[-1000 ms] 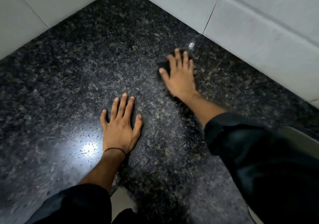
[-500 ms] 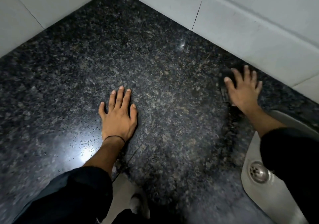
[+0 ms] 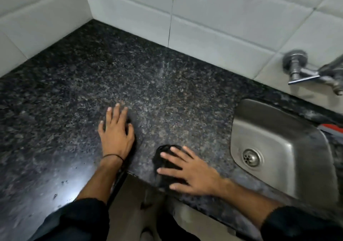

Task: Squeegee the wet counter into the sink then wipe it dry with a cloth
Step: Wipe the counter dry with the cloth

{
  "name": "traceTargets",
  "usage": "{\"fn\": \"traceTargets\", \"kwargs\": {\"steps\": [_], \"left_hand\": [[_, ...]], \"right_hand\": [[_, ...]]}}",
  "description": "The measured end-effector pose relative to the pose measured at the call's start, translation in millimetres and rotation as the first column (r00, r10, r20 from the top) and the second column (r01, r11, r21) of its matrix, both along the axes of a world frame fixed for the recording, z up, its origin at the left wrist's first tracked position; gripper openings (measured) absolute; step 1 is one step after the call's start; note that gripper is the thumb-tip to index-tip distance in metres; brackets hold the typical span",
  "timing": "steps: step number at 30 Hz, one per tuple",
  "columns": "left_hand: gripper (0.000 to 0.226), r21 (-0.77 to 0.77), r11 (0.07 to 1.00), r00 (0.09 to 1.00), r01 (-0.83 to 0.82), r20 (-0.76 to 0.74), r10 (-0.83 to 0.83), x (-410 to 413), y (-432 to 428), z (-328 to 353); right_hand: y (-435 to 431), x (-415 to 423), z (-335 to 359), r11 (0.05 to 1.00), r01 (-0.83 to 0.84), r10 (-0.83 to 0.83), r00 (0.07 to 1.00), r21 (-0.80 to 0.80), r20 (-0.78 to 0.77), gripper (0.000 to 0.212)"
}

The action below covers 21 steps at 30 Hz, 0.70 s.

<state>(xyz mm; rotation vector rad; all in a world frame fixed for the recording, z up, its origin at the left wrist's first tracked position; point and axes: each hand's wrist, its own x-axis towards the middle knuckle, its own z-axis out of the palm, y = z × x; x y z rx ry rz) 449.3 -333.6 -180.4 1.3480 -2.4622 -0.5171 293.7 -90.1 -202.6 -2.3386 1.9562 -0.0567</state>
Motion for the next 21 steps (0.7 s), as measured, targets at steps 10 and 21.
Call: {"fn": "traceTargets", "kwargs": {"steps": [10, 21], "left_hand": [[0.055, 0.08, 0.971, 0.96, 0.224, 0.153, -0.234, 41, 128, -11], [0.055, 0.131, 0.956, 0.949, 0.263, 0.146, -0.281, 48, 127, -26]], "right_hand": [[26, -23, 6, 0.452, 0.892, -0.891, 0.451, 0.0, 0.056, 0.056], [125, 48, 6, 0.804, 0.594, -0.593, 0.804, 0.016, -0.039, 0.055]]}}
